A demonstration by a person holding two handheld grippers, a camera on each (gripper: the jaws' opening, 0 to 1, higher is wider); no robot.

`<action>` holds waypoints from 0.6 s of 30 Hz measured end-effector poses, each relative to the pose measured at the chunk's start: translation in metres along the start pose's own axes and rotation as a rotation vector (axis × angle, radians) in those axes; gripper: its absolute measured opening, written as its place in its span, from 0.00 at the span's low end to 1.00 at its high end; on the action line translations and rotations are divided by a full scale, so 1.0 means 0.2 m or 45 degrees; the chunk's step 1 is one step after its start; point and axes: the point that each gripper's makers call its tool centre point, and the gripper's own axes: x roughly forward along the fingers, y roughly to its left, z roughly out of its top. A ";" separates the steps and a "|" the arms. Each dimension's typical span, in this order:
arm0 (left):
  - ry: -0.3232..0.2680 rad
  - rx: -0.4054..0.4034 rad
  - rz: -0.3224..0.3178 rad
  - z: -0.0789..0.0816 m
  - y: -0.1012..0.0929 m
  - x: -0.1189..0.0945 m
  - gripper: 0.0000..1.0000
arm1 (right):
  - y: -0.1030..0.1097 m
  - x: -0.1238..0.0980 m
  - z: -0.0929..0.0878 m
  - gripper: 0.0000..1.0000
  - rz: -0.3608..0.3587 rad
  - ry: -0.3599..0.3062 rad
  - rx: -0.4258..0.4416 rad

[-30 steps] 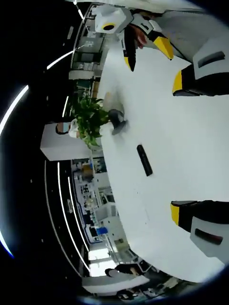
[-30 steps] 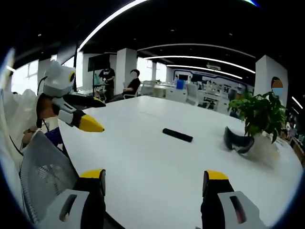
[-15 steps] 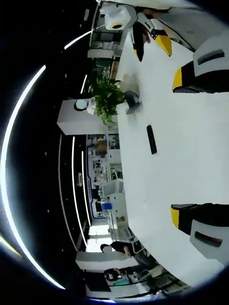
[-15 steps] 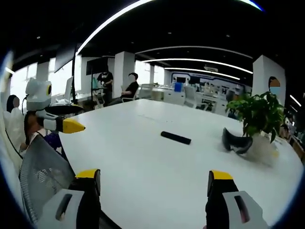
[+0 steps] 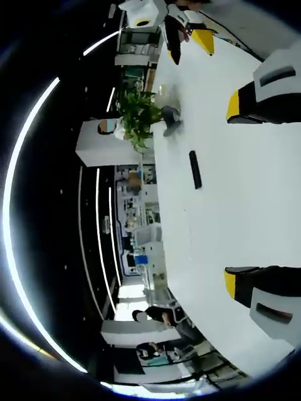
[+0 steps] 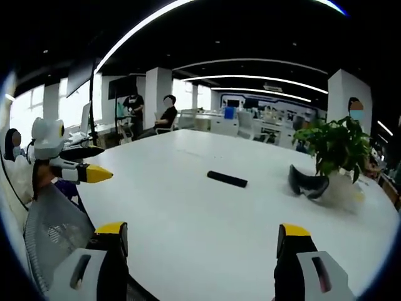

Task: Press the specified remote control buttons in sequence, fully releasing each button before pressing the next.

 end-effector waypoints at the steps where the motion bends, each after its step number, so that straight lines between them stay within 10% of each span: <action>1: -0.009 0.012 0.006 0.00 0.01 0.00 1.00 | 0.00 0.00 0.00 0.99 0.002 0.003 0.002; 18: 0.035 0.096 0.021 -0.02 0.01 -0.01 1.00 | 0.00 0.02 -0.04 0.99 -0.027 0.048 -0.091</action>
